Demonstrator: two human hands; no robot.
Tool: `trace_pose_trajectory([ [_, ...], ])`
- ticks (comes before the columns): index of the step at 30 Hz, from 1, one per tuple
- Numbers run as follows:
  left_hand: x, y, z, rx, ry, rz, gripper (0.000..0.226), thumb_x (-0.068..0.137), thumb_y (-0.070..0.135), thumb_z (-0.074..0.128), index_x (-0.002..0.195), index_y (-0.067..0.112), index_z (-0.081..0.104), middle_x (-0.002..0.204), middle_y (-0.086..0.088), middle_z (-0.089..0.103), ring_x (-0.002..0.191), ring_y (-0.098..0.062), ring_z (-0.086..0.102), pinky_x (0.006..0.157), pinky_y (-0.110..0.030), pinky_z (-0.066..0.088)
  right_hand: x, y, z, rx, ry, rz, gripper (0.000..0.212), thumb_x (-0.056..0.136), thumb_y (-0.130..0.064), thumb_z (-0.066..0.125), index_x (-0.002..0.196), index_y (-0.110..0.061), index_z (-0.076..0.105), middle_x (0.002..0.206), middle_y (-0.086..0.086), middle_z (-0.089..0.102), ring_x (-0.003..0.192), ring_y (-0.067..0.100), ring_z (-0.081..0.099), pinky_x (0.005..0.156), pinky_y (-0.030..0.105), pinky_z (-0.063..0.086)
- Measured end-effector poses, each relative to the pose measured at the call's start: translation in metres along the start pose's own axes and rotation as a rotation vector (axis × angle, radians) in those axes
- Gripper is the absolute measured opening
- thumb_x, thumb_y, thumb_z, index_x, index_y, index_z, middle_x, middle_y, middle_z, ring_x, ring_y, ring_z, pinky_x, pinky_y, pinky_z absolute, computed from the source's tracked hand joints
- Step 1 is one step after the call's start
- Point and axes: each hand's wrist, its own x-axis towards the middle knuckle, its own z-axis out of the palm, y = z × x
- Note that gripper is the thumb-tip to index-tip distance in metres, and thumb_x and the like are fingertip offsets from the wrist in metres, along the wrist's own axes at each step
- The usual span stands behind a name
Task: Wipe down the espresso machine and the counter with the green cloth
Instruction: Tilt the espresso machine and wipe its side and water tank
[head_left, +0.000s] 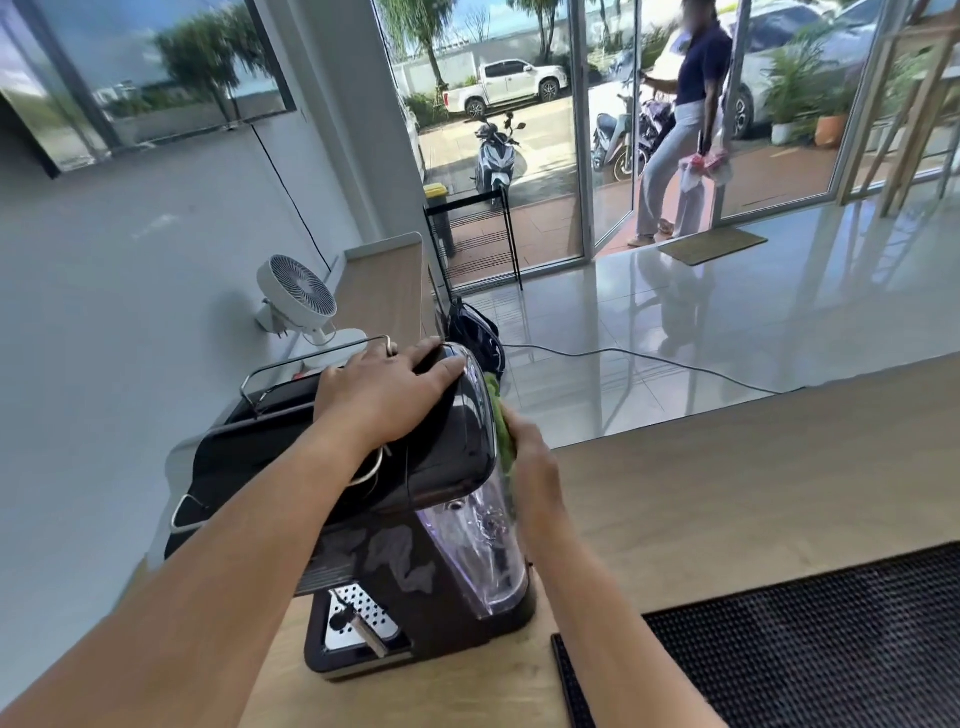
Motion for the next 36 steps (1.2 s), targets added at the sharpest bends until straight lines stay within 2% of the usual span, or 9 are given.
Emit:
trace_pose_trajectory([
  [4,0.001,0.001,0.000,0.005,0.007,-0.002,0.068,0.079,0.085,0.014,0.141,0.059,0.023,0.158,0.002,0.024,0.145,-0.024,0.021,0.114,-0.046,0.016,0.050,-0.020,0.010,-0.085,0.061,0.044,0.040,0.092,-0.037,0.040,0.071,-0.020,0.070,0.078,0.007,0.068,0.080,0.028,0.059,0.079,0.043,0.046],
  [10,-0.001,0.000,-0.001,-0.007,0.000,-0.004,0.067,0.079,0.084,0.015,0.141,0.059,0.023,0.159,0.000,0.023,0.145,-0.025,0.021,0.114,-0.048,0.017,0.081,0.017,-0.012,-0.402,-0.056,0.233,0.042,0.098,-0.026,0.036,0.100,0.009,0.060,0.086,0.014,0.059,0.074,0.022,0.055,0.060,0.028,0.046],
  [15,-0.001,0.000,0.000,-0.006,-0.003,-0.003,0.068,0.079,0.084,0.014,0.141,0.059,0.023,0.159,0.001,0.022,0.145,-0.025,0.021,0.113,-0.049,0.016,0.057,0.047,-0.027,-0.399,0.049,0.320,0.037,0.100,-0.023,0.028,0.067,-0.016,0.041,0.071,0.008,0.049,0.065,0.017,0.043,0.064,0.034,0.034],
  [18,0.000,-0.001,0.000,-0.006,-0.005,-0.009,0.068,0.078,0.085,0.014,0.141,0.059,0.023,0.159,0.000,0.023,0.145,-0.025,0.021,0.112,-0.049,0.016,0.038,0.052,-0.026,-0.363,0.119,0.345,0.038,0.099,-0.029,0.027,0.065,-0.019,0.041,0.069,0.003,0.048,0.067,0.019,0.044,0.068,0.034,0.037],
  [22,0.001,-0.001,0.000,-0.003,0.005,-0.007,0.068,0.078,0.085,0.014,0.141,0.060,0.023,0.159,-0.001,0.023,0.145,-0.026,0.022,0.112,-0.049,0.017,0.024,0.024,-0.016,-0.153,0.060,0.220,0.045,0.099,-0.029,0.032,0.058,-0.021,0.047,0.052,-0.002,0.046,0.046,0.015,0.041,0.049,0.028,0.034],
  [26,0.000,-0.002,0.000,-0.019,0.011,-0.001,0.067,0.078,0.085,0.015,0.140,0.060,0.025,0.158,-0.001,0.025,0.144,-0.025,0.024,0.112,-0.049,0.018,0.043,0.004,-0.003,-0.150,0.006,0.182,0.032,0.091,-0.037,0.035,0.067,-0.020,0.048,0.064,0.003,0.049,0.063,0.019,0.047,0.063,0.034,0.038],
  [32,0.002,-0.005,0.003,-0.034,0.020,0.000,0.069,0.078,0.086,0.016,0.140,0.059,0.026,0.158,-0.001,0.025,0.145,-0.024,0.021,0.113,-0.050,0.015,0.029,0.047,-0.030,-0.351,0.044,0.448,0.042,0.101,-0.033,0.027,0.073,-0.017,0.054,0.080,0.006,0.057,0.070,0.018,0.052,0.066,0.032,0.041],
  [35,0.005,-0.006,0.005,-0.022,0.023,-0.004,0.070,0.077,0.086,0.014,0.140,0.058,0.025,0.158,-0.002,0.025,0.146,-0.024,0.021,0.113,-0.051,0.014,0.007,0.046,-0.028,-0.328,0.063,0.500,0.054,0.105,-0.046,0.021,0.120,-0.011,0.060,0.122,0.013,0.058,0.116,0.028,0.055,0.101,0.040,0.041],
  [36,0.005,-0.006,0.005,-0.016,0.024,-0.004,0.071,0.077,0.086,0.014,0.141,0.058,0.025,0.158,-0.002,0.026,0.145,-0.024,0.021,0.112,-0.051,0.014,-0.002,0.043,-0.029,-0.329,0.083,0.485,0.058,0.105,-0.049,0.021,0.125,-0.010,0.059,0.125,0.014,0.058,0.120,0.030,0.054,0.103,0.042,0.040],
])
